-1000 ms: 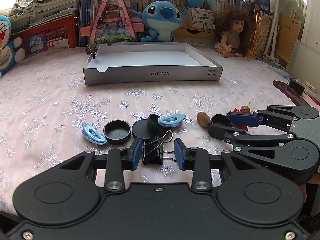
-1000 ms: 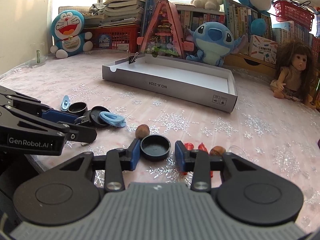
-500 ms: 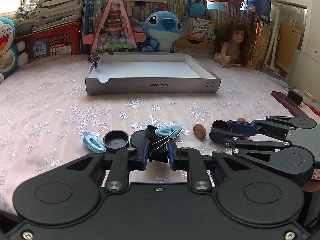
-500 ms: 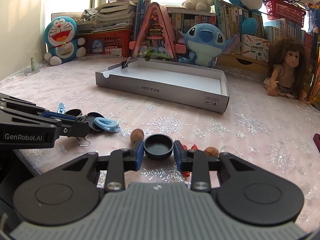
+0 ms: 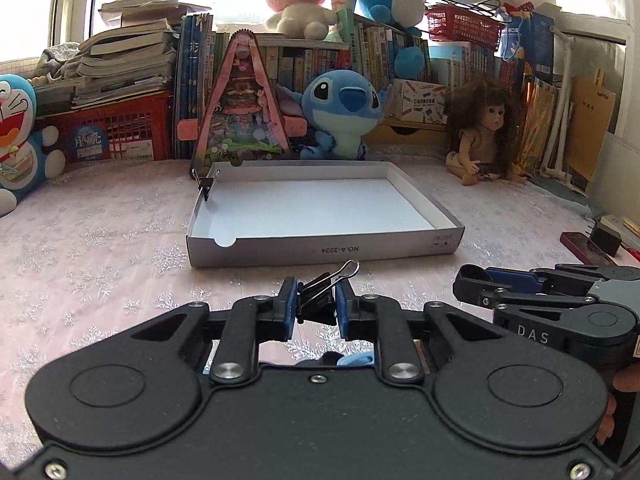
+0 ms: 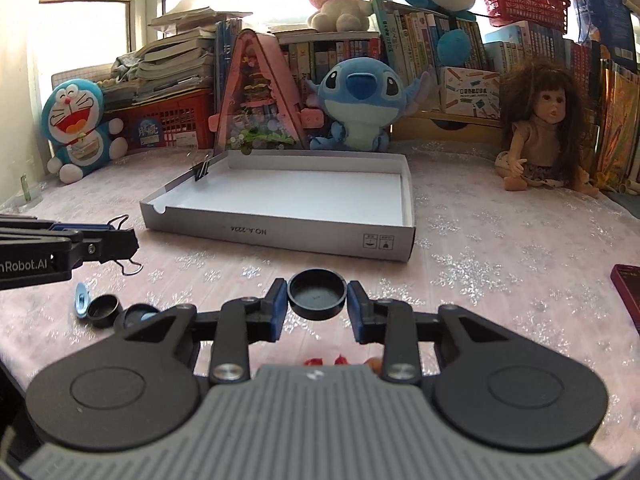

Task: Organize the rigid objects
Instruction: 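Carry the binder clip with the left gripper while the right gripper carries the cap into the tray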

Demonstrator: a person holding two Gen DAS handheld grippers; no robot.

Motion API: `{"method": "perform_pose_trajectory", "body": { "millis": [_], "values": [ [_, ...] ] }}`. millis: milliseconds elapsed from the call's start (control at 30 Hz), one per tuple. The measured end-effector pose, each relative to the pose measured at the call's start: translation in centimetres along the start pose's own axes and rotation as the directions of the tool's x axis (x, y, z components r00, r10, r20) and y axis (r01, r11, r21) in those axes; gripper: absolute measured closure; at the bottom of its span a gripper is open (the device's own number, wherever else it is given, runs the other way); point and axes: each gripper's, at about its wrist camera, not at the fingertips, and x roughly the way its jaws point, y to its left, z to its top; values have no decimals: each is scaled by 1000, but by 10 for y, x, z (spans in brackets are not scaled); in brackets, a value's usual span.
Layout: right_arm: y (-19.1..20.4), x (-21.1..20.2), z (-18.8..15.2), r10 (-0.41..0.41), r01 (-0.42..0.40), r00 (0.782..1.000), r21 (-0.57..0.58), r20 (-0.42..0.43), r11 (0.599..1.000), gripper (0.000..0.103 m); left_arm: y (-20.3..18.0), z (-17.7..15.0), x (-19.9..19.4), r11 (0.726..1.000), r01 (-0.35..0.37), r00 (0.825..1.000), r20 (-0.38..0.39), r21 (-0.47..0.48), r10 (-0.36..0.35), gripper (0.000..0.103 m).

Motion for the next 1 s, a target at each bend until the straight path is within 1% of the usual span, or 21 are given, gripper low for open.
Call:
{"method": "perform_pose_trajectory", "body": {
  "millis": [133, 267, 400, 567, 700, 900, 1000],
  "values": [
    [-13, 10, 15, -12, 12, 1000, 60, 0, 998, 66, 6, 16, 12, 1000, -23, 1000, 10, -6, 23, 84],
    [-21, 21, 30, -23, 22, 1000, 74, 17, 997, 66, 14, 35, 26, 998, -46, 999, 18, -34, 47, 84],
    [-26, 38, 46, -19, 18, 1000, 92, 13, 996, 66, 21, 52, 42, 996, -58, 998, 22, -61, 59, 84],
    [-28, 61, 63, -25, 24, 1000, 84, 11, 996, 66, 23, 70, 69, 995, -74, 997, 23, -72, 76, 84],
    [-26, 76, 73, -41, 40, 999, 53, 20, 998, 66, 25, 80, 93, 991, -102, 994, 25, -87, 105, 84],
    [-26, 99, 81, -40, 40, 999, 40, 7, 998, 66, 30, 86, 128, 985, -134, 991, 0, -105, 135, 84],
    [-23, 114, 87, -40, 40, 999, 31, -4, 999, 66, 30, 90, 145, 984, -145, 989, 2, -100, 146, 84]
  ]
}}
